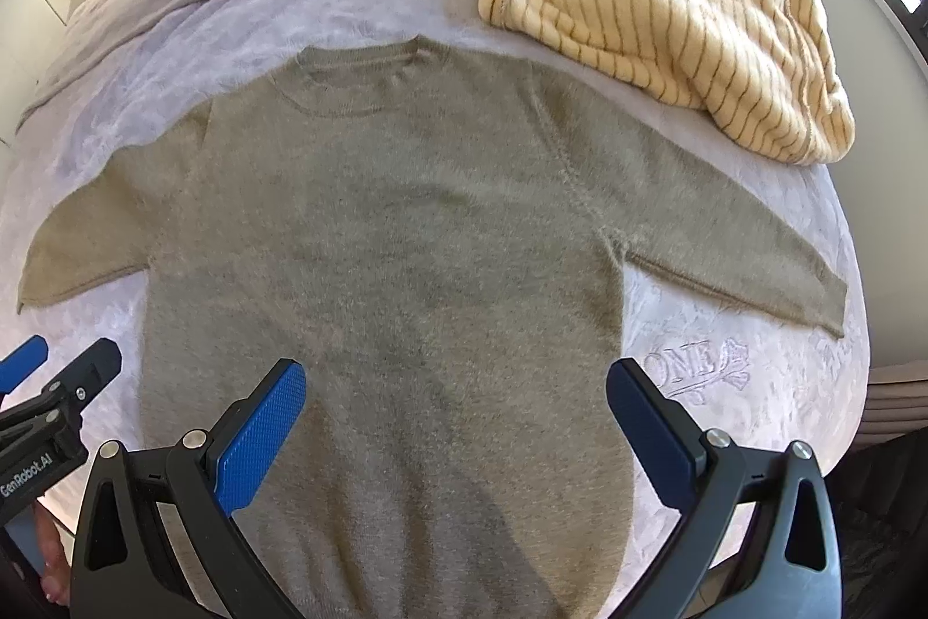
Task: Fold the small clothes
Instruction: 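Grasp the sweater sleeve nearest the left tool and lift it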
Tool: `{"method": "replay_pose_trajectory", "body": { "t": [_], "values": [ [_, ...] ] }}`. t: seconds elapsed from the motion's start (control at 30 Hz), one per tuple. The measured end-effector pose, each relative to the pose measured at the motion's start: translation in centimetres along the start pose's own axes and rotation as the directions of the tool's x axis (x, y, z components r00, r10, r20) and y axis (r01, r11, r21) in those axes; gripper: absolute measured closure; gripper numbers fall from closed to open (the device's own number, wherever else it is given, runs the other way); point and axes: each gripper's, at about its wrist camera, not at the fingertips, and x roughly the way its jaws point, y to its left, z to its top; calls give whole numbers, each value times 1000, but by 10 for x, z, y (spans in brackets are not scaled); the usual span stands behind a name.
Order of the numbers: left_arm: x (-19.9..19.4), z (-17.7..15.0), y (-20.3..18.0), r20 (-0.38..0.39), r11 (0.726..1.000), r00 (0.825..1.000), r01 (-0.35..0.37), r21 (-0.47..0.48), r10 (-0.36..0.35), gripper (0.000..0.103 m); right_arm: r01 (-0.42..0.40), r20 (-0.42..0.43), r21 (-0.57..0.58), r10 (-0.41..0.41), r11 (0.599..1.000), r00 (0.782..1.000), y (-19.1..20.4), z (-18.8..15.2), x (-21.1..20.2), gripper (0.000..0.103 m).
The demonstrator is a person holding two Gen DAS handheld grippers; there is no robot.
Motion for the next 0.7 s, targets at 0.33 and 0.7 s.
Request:
{"method": "replay_pose_trajectory", "body": {
  "t": [0.33,0.7],
  "values": [
    [30,-7,40,3,998,1000,8,-63,-8,0,38,-34,-70,-40,997,999,37,-11,31,0],
    [80,-21,167,-2,952,994,102,-288,-107,0,-68,-90,-192,52,979,995,118,-35,83,0]
  ]
}}
